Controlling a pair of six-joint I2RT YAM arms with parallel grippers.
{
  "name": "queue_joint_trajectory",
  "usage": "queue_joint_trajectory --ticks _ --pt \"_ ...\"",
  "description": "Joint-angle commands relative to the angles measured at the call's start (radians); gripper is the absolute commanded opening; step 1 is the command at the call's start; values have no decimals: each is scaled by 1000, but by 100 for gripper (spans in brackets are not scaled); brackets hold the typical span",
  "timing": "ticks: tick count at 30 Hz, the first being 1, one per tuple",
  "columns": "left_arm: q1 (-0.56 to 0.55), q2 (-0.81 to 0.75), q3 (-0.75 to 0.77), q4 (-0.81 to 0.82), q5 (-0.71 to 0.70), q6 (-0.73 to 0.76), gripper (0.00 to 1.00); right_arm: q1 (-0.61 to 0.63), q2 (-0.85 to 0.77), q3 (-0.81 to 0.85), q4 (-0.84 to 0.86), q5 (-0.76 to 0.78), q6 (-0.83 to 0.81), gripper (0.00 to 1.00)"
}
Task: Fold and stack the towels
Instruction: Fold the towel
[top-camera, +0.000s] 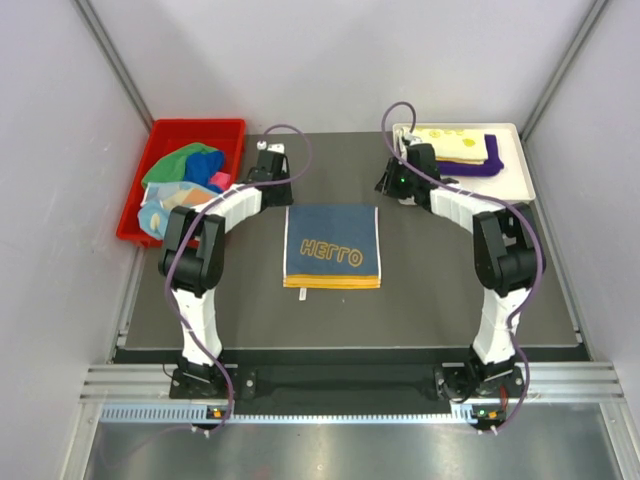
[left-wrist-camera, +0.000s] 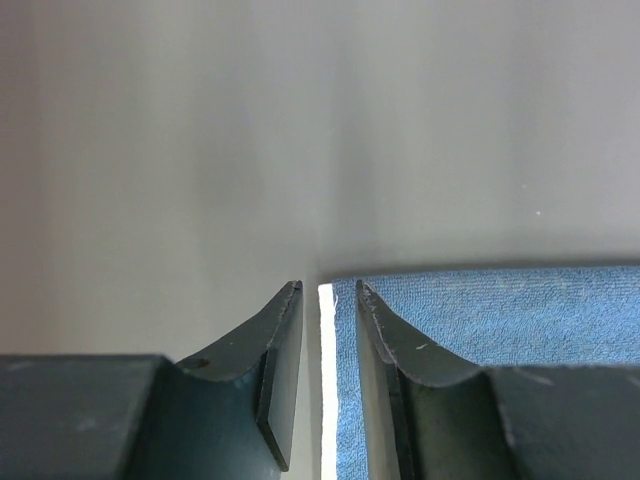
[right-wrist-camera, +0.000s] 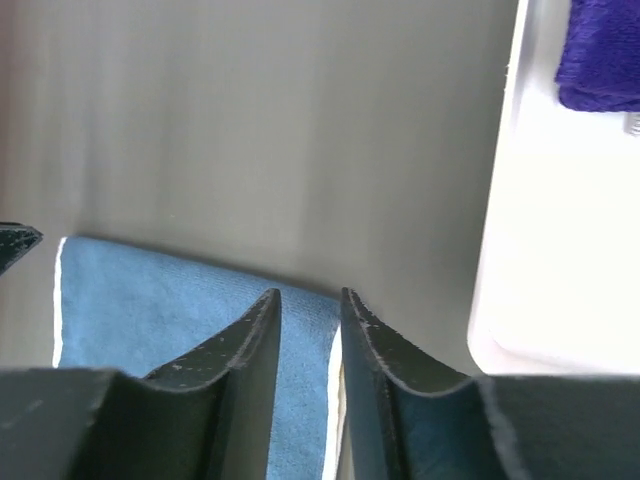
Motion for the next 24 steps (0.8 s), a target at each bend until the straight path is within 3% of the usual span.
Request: queue_joint_trajectory --ticks 1,8,17,24 --pt "4 -56 -9 -12 -10 20 33 29 -51 -6 -39 49 -40 32" --pt "4 -38 -35 -12 12 29 34 115 20 44 -148 208 -93 35" --pt "4 -4 -32 -22 12 38 34 120 127 110 -213 283 -101 35" --pt "4 16 -35 -16 -5 32 34 120 109 94 -181 329 -104 36"
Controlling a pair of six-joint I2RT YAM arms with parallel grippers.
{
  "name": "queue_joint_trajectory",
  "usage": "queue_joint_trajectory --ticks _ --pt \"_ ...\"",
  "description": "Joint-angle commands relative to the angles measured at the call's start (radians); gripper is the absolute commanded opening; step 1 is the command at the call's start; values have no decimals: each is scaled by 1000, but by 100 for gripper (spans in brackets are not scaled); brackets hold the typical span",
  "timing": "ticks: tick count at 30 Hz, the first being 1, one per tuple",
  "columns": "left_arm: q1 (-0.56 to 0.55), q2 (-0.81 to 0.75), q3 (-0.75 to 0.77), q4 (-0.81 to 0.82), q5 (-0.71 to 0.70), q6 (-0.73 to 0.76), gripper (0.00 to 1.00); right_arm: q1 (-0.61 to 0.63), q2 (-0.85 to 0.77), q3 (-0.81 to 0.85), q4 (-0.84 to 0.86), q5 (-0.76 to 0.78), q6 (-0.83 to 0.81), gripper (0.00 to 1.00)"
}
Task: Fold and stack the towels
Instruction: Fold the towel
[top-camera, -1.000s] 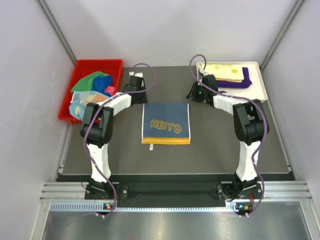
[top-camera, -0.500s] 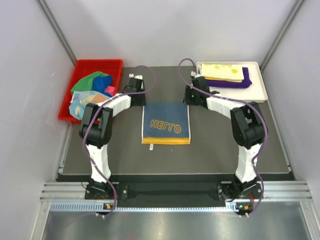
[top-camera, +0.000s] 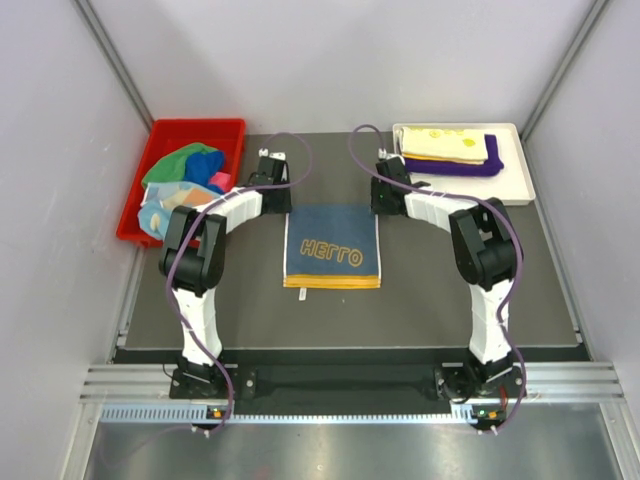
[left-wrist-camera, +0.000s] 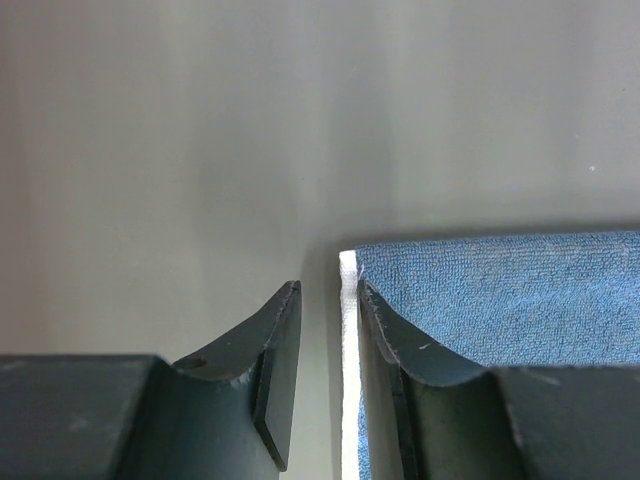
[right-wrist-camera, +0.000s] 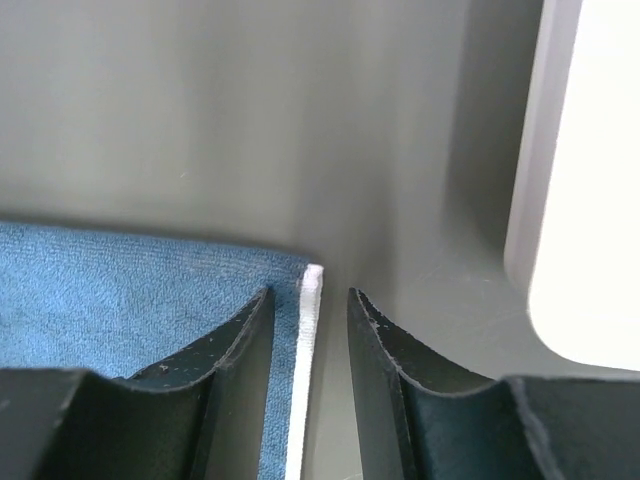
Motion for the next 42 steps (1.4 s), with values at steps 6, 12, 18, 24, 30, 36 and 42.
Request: queue_joint_trajectory --ticks 6,12,18,24,30,36,42 --pt "4 13 -10 23 10 6 34 -4 -2 -8 98 -40 -11 36" --pt "6 -1 -25 46 65 -8 37 -21 -13 -40 157 -94 -4 36" --pt "10 2 -27 63 80 -32 39 -36 -10 -50 158 -111 -4 36" --pt "14 19 -16 64 54 -40 38 -44 -2 -57 171 -140 -1 36" --pt "15 30 -20 78 65 -54 36 -46 10 -59 177 -171 6 30" --pt "15 22 -43 112 53 -65 34 -50 10 -61 180 -172 9 22" --pt "15 18 -53 152 34 -72 28 -55 12 -60 180 -180 3 15"
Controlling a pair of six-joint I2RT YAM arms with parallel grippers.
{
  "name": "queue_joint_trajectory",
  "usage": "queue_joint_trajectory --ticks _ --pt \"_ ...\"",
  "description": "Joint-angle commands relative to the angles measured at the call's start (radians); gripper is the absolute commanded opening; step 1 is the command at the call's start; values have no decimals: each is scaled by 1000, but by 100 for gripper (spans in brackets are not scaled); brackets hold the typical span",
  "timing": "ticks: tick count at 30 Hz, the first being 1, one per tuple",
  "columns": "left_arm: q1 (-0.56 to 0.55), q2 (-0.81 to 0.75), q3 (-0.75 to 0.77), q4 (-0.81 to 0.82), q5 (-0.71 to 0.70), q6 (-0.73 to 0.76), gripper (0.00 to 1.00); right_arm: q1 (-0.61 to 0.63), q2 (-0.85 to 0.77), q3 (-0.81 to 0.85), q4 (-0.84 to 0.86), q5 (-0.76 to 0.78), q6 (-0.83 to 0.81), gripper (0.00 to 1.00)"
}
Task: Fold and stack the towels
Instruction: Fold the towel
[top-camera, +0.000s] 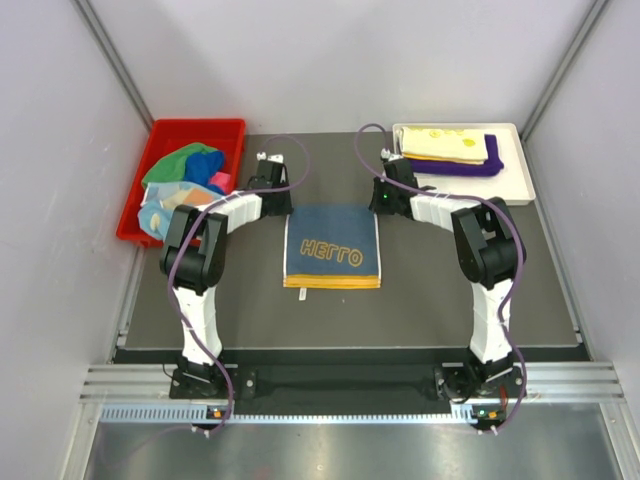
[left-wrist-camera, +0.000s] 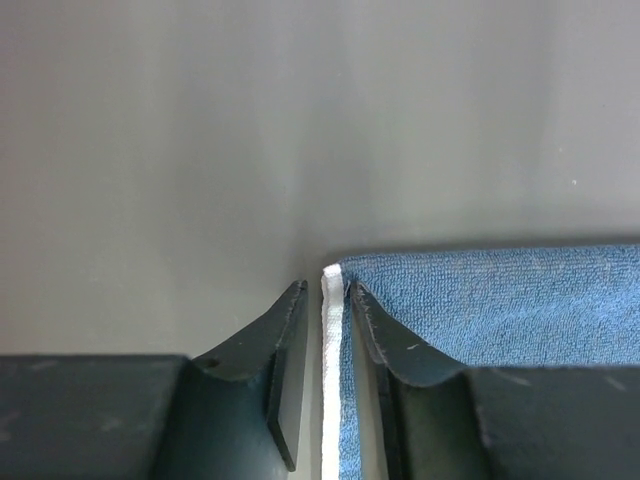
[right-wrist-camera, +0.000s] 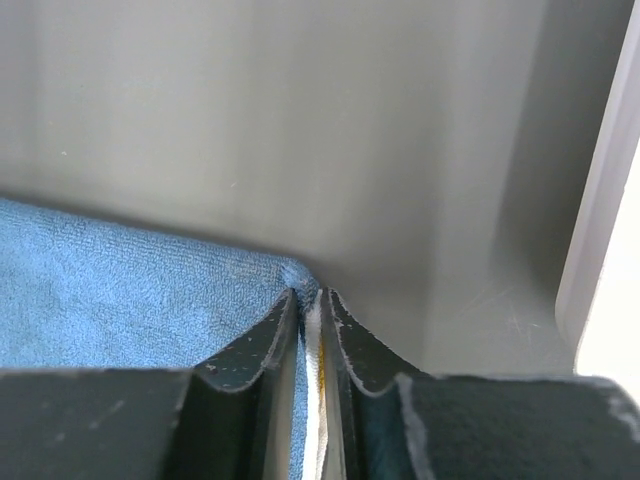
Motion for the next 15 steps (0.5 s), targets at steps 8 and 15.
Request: queue_joint_trajectory --ticks 8,15 --pt "7 4 -15 119 -1 -20 22 -20 17 -4 40 -30 -8 7" --pt "13 14 -19 130 28 -40 27 -27 18 -6 42 -38 -9 5"
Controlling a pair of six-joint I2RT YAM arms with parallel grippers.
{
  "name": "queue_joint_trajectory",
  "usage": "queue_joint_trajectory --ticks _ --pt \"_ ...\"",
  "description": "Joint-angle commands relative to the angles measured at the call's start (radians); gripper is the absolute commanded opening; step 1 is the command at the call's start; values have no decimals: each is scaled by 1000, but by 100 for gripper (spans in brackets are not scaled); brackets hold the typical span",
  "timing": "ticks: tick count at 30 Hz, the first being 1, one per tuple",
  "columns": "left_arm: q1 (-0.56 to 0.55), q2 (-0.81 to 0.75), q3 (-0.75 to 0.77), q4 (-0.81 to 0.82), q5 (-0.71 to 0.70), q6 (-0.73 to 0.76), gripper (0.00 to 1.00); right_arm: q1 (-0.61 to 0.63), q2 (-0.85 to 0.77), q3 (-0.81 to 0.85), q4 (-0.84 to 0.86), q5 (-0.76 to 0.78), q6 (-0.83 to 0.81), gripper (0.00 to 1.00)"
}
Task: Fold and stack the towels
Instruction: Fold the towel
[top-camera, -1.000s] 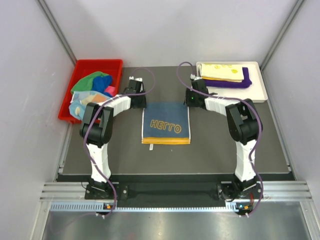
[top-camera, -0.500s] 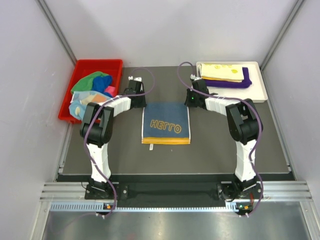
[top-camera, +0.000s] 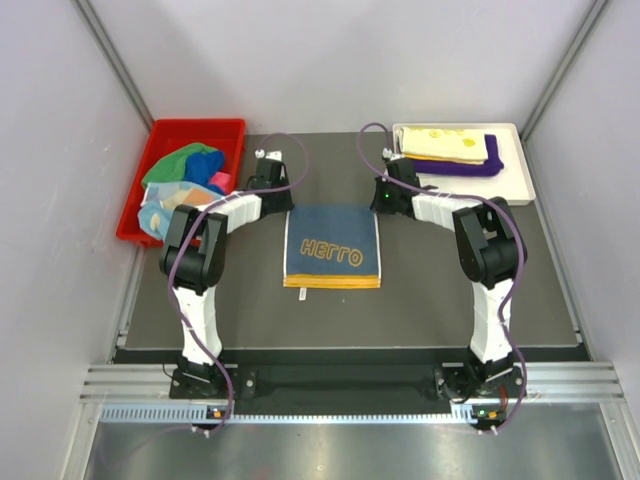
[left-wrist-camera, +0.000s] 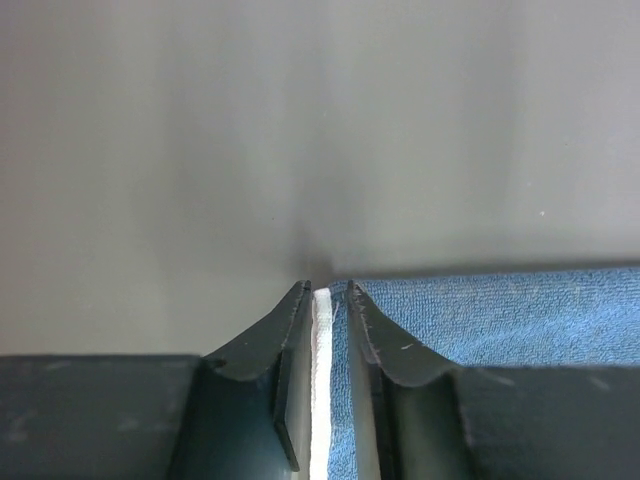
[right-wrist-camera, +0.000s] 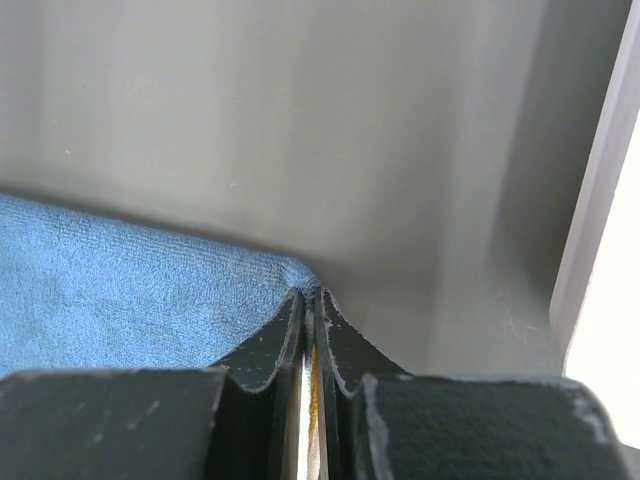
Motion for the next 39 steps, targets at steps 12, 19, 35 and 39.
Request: queue_joint_trajectory --ticks 12,19,35,39 --pt "25 22 -34 94 70 -44 29 -20 18 -7 41 -14 -9 5" --pt "27 33 -17 79 74 -44 15 -23 16 -8 67 -25 -4 4" --pt "28 -61 -27 188 50 -94 0 -58 -82 -154 294 -87 54 0" --pt "28 -105 -63 244 59 -103 0 -61 -154 -226 379 -80 55 0"
